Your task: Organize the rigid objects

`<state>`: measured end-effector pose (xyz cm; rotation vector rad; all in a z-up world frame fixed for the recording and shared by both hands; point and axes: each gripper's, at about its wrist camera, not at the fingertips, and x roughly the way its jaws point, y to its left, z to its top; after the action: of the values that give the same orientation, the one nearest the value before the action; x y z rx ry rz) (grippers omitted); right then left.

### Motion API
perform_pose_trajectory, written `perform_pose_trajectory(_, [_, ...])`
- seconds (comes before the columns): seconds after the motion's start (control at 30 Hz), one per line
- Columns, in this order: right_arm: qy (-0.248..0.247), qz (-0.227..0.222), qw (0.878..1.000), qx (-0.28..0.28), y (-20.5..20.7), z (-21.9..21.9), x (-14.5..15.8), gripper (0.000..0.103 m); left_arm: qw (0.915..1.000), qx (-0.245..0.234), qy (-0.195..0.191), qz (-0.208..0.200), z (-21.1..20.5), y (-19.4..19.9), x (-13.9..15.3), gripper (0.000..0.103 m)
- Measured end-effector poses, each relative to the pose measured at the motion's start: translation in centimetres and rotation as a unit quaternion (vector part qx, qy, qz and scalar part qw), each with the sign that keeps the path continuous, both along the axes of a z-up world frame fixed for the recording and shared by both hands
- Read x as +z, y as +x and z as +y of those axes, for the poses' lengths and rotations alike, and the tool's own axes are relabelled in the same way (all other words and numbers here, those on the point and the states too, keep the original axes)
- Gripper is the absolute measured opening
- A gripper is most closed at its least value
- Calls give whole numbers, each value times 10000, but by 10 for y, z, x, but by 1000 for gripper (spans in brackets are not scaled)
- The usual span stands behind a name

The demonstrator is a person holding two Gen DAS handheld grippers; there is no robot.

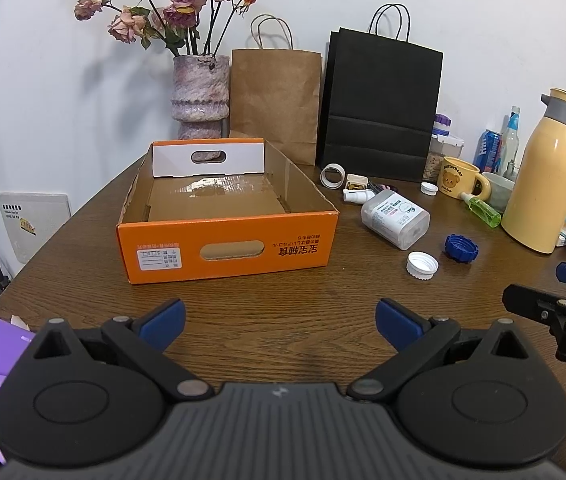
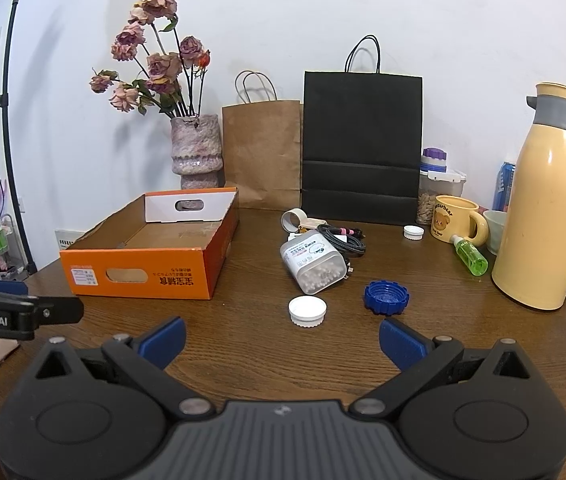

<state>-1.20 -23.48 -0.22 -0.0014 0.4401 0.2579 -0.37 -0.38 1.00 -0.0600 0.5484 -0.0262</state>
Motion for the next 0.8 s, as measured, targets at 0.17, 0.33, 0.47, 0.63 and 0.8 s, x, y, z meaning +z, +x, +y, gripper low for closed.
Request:
perform_pose_trajectory(0.17, [-3, 8, 10000, 22, 1, 1, 0, 103, 10000, -4, -2, -9, 0, 0, 0, 103])
perform_pose_trajectory(0.33, [-13, 13, 10000, 31, 2, 3, 1, 103, 10000, -4, -3, -11, 1, 1, -1, 103])
perform_pose_trajectory(0.47, [-17, 10, 10000, 28, 2, 3, 1, 103, 10000, -7, -14, -11, 1, 2, -1, 103])
perform_pose_trajectory(0.63, [-23, 3, 10000, 24, 5, 4, 1, 103, 10000, 9, -6, -20, 2, 3, -1, 103])
perform_pose_trajectory(0.8, [-24, 12, 10000, 17, 13, 4, 0, 103, 10000, 31, -6, -27, 3, 11, 1, 103])
